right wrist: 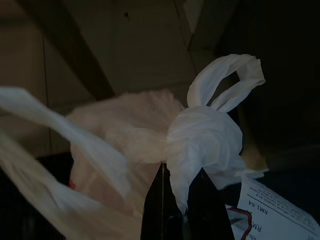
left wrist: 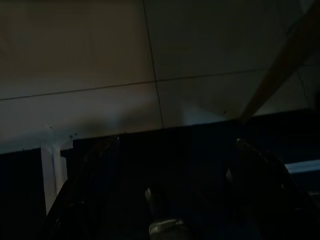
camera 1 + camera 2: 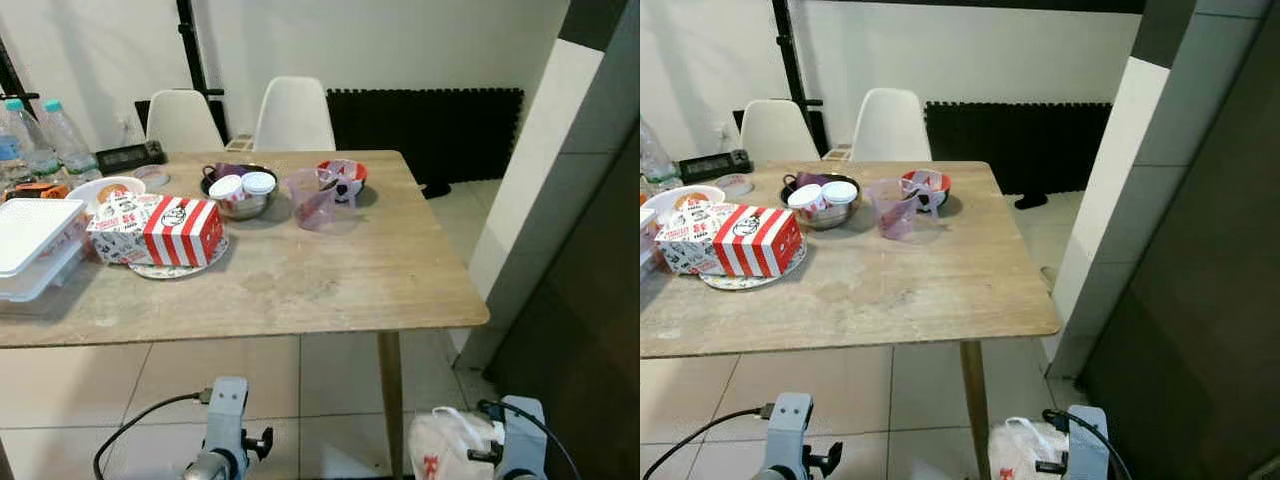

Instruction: Restocking fridge

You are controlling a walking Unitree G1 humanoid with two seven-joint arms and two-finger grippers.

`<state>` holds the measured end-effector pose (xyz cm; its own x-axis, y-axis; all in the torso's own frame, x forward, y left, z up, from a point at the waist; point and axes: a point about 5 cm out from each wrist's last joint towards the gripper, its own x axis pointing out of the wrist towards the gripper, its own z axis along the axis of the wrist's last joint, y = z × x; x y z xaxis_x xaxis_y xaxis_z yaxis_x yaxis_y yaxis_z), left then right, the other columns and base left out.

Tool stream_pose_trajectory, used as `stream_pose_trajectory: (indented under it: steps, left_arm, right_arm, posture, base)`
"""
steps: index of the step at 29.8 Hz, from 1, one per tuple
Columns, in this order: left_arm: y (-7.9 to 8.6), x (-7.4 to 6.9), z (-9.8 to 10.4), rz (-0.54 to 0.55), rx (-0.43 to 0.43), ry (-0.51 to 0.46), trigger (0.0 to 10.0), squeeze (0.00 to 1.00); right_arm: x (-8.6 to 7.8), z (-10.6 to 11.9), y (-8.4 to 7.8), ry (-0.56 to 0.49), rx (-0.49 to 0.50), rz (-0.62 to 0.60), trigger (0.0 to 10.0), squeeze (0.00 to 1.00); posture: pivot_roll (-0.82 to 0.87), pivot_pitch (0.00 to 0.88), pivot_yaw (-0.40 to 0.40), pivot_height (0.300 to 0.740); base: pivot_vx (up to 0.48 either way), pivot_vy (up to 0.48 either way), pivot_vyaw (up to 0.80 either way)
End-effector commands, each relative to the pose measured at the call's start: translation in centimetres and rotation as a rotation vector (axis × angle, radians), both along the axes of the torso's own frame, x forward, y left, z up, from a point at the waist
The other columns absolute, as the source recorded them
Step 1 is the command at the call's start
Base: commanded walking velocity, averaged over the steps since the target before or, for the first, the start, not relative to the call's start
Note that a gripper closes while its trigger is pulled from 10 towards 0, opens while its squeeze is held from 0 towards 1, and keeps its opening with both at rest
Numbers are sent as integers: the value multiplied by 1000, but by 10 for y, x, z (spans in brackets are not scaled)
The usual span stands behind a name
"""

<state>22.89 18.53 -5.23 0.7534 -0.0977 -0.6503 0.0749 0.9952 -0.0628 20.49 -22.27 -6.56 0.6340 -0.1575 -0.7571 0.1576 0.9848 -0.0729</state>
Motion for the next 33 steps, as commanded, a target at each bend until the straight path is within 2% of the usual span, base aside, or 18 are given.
stream_pose_trajectory:
  steps: [1, 15, 28, 33]
  left_arm:
    - [-6, 1, 0, -12, -7, -1, 10000, 0]
    - [-6, 0, -1, -12, -6, 6, 10000, 0]
    - [-6, 2, -1, -48, 2, 28, 10000, 0]
    - [-8, 2, -1, -53, -6, 31, 10000, 0]
  right_arm:
    - [0, 0, 0, 6, -6, 2, 10000, 0]
    - [-7, -4, -1, 28, -6, 1, 10000, 0]
    - [-4, -3, 1, 31, 1, 3, 10000, 0]
    - [-3, -3, 2, 31, 6, 1, 10000, 0]
  posture:
    - [-44, 0, -41, 740]
    - [-52, 3, -38, 740]
    - [-56, 10, -42, 740]
    - [-57, 10, -43, 740]
  base:
    - [-277, 0, 0]
    - [-268, 0, 0]
    - [0, 0, 0]
    - [0, -406, 0]
